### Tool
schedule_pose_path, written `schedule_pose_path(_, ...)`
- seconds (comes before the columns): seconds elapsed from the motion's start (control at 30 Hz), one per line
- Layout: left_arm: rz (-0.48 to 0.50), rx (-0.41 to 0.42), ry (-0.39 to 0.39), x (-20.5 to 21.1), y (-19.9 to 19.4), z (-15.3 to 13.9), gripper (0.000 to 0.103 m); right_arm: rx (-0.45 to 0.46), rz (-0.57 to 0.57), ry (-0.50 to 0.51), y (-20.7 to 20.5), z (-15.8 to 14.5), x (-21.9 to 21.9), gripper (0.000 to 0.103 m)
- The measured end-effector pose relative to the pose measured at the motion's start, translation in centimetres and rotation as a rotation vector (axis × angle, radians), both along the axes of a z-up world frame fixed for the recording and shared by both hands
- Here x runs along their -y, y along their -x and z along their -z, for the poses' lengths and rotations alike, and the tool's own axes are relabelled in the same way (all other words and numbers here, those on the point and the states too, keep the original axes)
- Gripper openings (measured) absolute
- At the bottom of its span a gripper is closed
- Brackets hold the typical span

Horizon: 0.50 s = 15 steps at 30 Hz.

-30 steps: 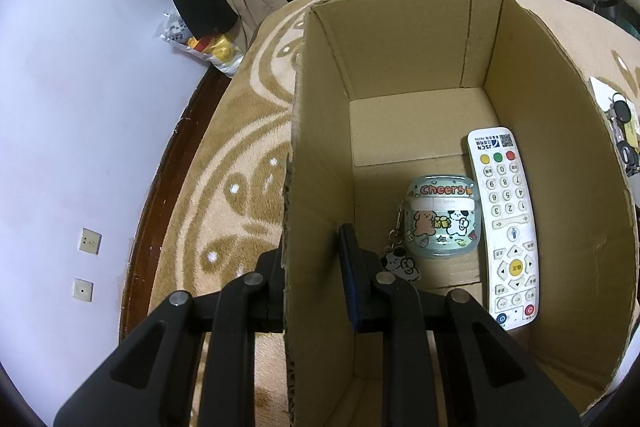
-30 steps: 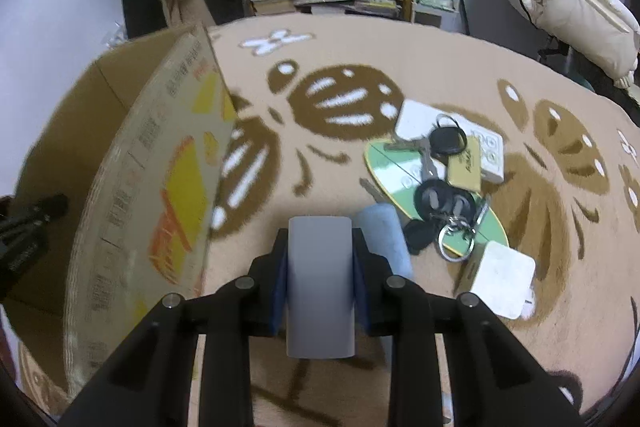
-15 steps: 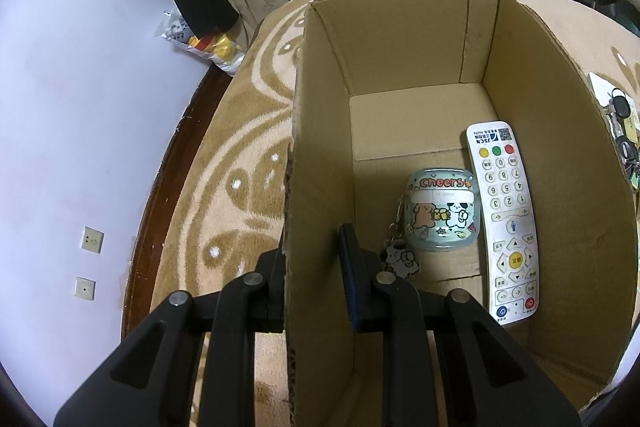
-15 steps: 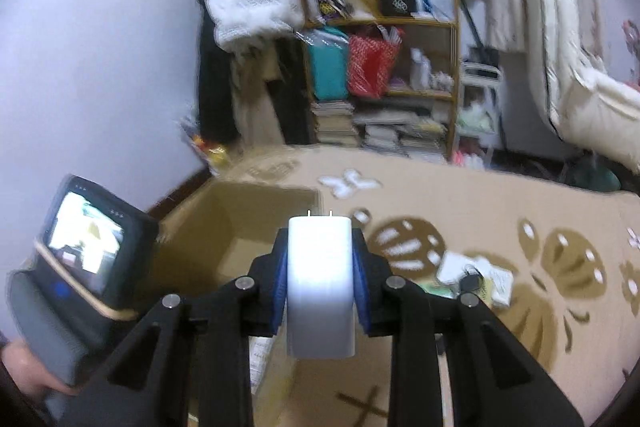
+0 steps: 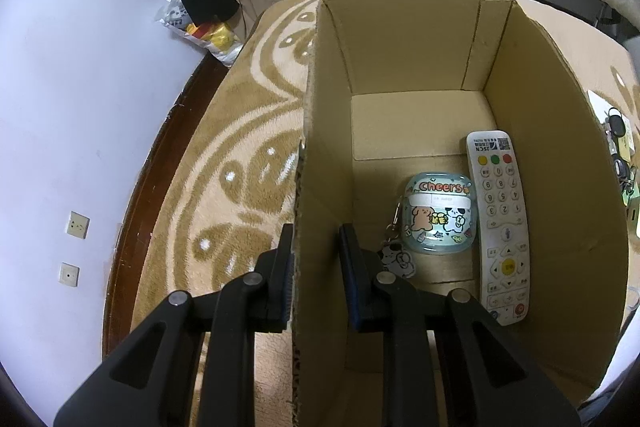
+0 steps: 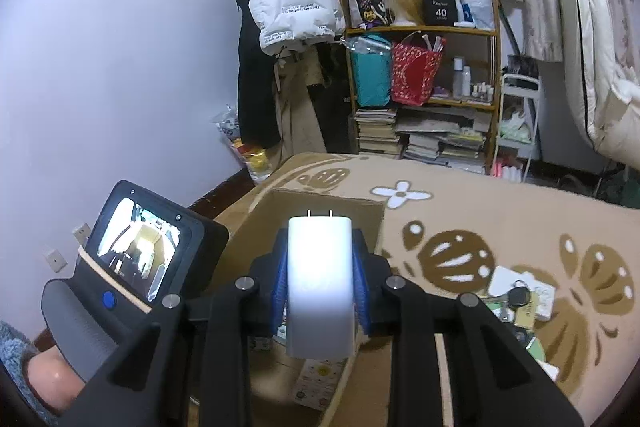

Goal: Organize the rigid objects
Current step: 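Carry the white charger into the box and open the right tool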

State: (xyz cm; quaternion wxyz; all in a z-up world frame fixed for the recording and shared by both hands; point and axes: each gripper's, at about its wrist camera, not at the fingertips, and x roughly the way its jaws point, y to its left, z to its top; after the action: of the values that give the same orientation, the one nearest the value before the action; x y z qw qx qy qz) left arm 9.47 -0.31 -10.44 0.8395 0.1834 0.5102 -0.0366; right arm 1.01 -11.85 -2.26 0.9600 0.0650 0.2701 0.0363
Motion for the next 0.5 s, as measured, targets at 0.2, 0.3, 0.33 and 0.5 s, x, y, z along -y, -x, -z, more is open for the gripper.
schedule_pose_path(0.2, -0.002, -0.007, 0.017, -0.2, -0.1, 0.0, 0.022, -0.045, -0.028, -0.027, -1.1, 1.7, -0.1, 0.029)
schedule_pose_path(0.3, -0.007, -0.011, 0.024, -0.3, -0.2, 0.0, 0.022, -0.068, -0.033, -0.031, -1.6, 2.3, -0.1, 0.029)
schedule_pose_path(0.33, -0.008, -0.012, 0.022, -0.3, -0.2, 0.0, 0.022, -0.077, -0.034, -0.037, -1.8, 2.6, -0.1, 0.029)
schedule_pose_path(0.5, -0.011, -0.012, 0.026, -0.2, -0.2, 0.0, 0.021, -0.124, -0.028, -0.054, -2.5, 4.0, 0.1, 0.030)
